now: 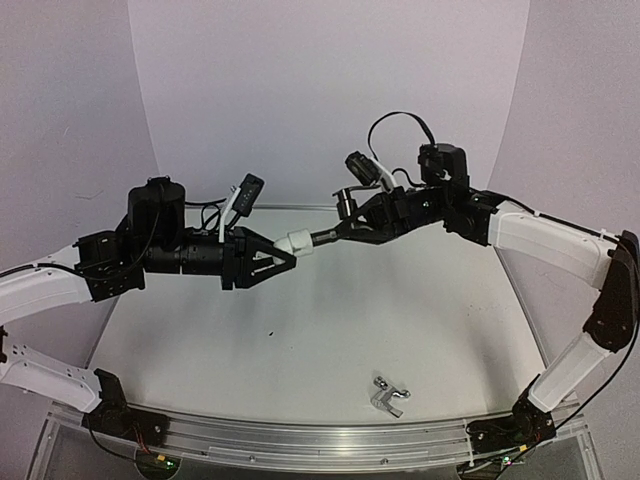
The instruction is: Install the water faucets
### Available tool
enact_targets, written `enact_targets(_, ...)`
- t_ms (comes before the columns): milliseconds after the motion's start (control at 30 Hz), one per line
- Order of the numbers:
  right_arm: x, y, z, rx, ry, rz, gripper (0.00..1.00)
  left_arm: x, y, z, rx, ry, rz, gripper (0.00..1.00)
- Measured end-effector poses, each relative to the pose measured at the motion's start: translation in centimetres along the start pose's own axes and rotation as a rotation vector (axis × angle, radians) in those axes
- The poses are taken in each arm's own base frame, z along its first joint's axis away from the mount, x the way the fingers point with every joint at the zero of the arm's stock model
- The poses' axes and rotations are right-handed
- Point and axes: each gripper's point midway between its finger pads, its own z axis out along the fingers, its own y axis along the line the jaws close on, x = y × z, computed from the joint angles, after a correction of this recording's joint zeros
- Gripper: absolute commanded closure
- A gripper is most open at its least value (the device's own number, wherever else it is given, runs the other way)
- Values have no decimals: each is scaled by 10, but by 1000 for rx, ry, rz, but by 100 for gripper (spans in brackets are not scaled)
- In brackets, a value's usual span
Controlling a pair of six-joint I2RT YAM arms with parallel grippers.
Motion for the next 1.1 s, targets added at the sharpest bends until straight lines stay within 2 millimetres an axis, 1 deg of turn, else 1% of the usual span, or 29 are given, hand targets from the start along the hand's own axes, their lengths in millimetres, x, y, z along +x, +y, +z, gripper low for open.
enact_targets(67,3,-5,1,0,3,48,100,4,3,1,-44,8,77,79)
enact_targets(200,13,-18,5,-19,30,147,100,14,8,-1,-151,36,291,78)
enact_targets(367,27,-35,10,-63,81,265,100,30,16,-1,-304,110,612,81)
enact_targets(433,34,-42,11,-79,102,311,100,37,20,2,-372,155,742,83)
enact_targets(600,52,-65,7,-96,133,432,100,55,35,16,-561,262,1074,86)
enact_targets(700,62,-78,7,-97,145,493,100,62,41,19,-650,293,1265,85)
enact_targets(767,66,-83,8,-97,150,520,100,65,43,19,-694,307,1380,78)
enact_targets(867,68,-88,8,-94,152,548,100,66,46,20,-766,326,1560,72)
enact_targets(900,69,-89,8,-93,152,555,100,66,46,21,-790,332,1609,67)
enact_targets(967,69,-92,7,-91,150,560,100,66,48,22,-829,341,1688,53)
enact_targets(1067,71,-94,11,-80,152,585,100,69,51,25,-846,396,1793,29)
enact_targets(1100,70,-96,13,-70,149,592,100,70,51,26,-842,406,1817,20)
